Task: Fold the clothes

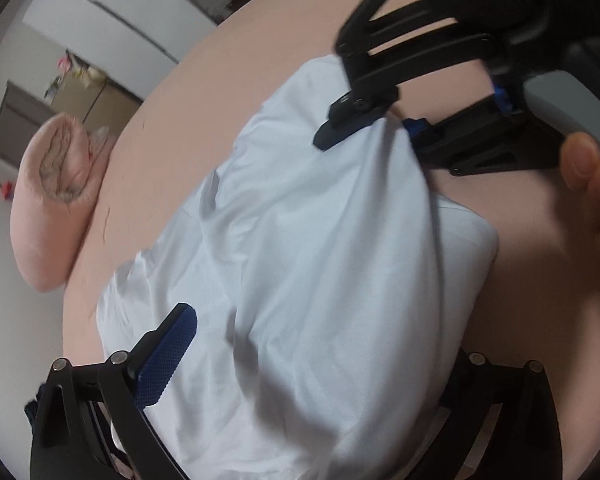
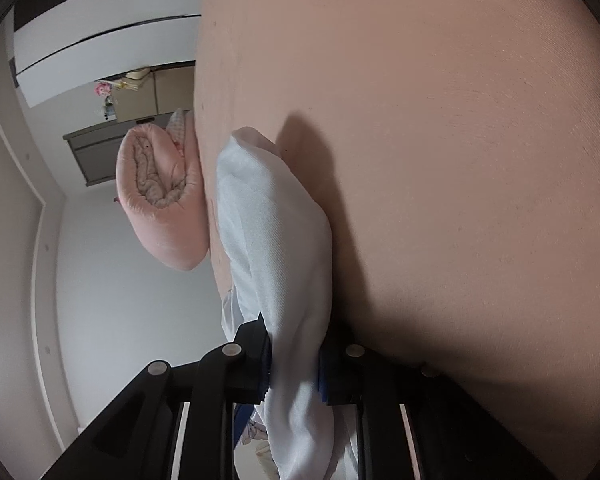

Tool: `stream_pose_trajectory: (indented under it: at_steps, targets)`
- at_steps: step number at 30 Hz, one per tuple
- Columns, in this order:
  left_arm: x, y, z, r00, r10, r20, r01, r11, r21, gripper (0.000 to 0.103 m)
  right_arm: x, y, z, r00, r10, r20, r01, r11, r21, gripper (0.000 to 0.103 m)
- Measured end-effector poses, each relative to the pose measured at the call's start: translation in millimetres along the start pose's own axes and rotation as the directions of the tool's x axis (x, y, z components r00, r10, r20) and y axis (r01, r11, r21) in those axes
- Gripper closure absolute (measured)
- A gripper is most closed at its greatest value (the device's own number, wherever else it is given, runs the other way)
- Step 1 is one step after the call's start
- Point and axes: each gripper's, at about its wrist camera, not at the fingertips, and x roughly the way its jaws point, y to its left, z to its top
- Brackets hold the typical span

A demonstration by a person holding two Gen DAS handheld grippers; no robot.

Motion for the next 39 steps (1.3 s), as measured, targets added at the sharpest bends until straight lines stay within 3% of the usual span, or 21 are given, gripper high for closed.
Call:
stream_pose_trajectory:
  at_steps: [4,6,8,11,15,19,21,26,33,36,37,39]
  targets:
    - [2.5,-1.5,-2.9,0.995,-0.093,-0.032,0.092,0.995,-0.031,0.052,0.8,4.3,3.7,1.000,0.003,0.003,-0.003,1.000,-0.007,0.091]
    - [-4.3,-19.0,-4.7,0.999,-0.033,-0.009,0.033,0.999,0.030,0.060,-7.5,-1.2,0.3,1.000,0.012,0.004,-0.012,1.000,-0.018,0.090]
    - [-8.3,-35.8,-9.0,0.999,0.036,-0.004,-0.036,0.998,0.045,0.074,-8.2,0.0,-1.5,1.000,0.022,0.006,-0.021,0.999,-0.036,0.090]
    - [-17.4,-48.1,-19.2,0.998,0.061,0.020,-0.062,0.997,0.049,0.075,-9.4,-0.1,-2.1,0.999,0.038,0.004,-0.037,0.998,-0.052,0.090]
    - [-12.2,-32.1,-16.9,1.000,0.023,0.020,-0.024,0.999,0.039,0.075,-12.5,-0.1,-3.8,1.000,0.026,0.010,-0.025,0.998,-0.052,0.090]
    - [7.5,-6.7,5.6,0.996,-0.082,0.025,0.083,0.995,-0.055,0.075,-11.7,6.2,-2.4,0.999,-0.025,0.022,0.025,0.999,-0.019,0.089]
    - [11.4,6.3,4.8,0.988,-0.153,0.030,0.156,0.980,-0.121,0.075,-11.5,13.1,-3.4,0.997,-0.071,0.025,0.071,0.997,-0.027,0.088]
    - [21.9,38.3,-2.9,0.940,-0.331,0.080,0.340,0.902,-0.264,0.074,-10.7,30.2,-5.9,0.988,-0.148,0.032,0.150,0.984,-0.091,0.084]
    - [29.5,64.7,-12.0,0.880,-0.444,0.169,0.473,0.785,-0.400,0.079,-11.6,62.4,-13.8,0.955,-0.283,0.093,0.295,0.939,-0.175,0.085]
    - [34.5,80.3,-18.0,0.840,-0.502,0.206,0.533,0.694,-0.484,0.083,-10.4,84.1,-20.9,0.932,-0.344,0.116,0.362,0.902,-0.237,0.085]
    - [36.8,86.9,-20.8,0.820,-0.527,0.225,0.559,0.649,-0.516,0.084,-8.6,91.6,-23.1,0.922,-0.366,0.124,0.386,0.885,-0.260,0.085]
    - [41.0,95.3,-24.5,0.789,-0.563,0.245,0.591,0.588,-0.552,0.085,-4.1,105.9,-27.9,0.898,-0.415,0.144,0.439,0.845,-0.304,0.085]
